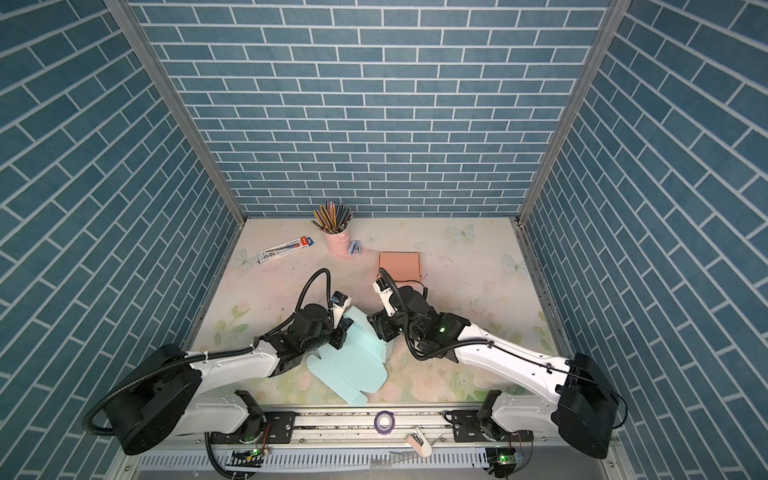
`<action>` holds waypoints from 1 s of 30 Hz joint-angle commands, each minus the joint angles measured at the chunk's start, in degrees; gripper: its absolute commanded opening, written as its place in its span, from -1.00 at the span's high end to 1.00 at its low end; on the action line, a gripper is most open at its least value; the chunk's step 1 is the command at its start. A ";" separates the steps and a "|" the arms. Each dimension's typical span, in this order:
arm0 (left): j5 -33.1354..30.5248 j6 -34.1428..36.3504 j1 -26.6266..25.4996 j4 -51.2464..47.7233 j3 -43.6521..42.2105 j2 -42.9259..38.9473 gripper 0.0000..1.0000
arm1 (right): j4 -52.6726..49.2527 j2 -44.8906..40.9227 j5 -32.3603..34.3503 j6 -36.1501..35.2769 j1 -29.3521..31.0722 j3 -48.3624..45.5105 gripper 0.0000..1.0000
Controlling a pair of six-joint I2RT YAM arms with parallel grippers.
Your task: Fold the paper box
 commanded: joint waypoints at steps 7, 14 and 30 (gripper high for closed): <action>-0.10 2.67 -3.21 12.07 -0.25 8.61 0.70 | 2.40 7.09 -2.91 1.21 -0.23 1.78 -0.18; -0.67 2.41 -3.62 14.02 -0.55 11.05 0.63 | 0.26 7.75 -2.02 -0.45 -0.07 2.06 -0.20; -3.04 0.67 -4.38 8.00 -4.49 2.48 0.02 | -11.96 7.68 4.16 -6.87 5.80 8.93 -0.82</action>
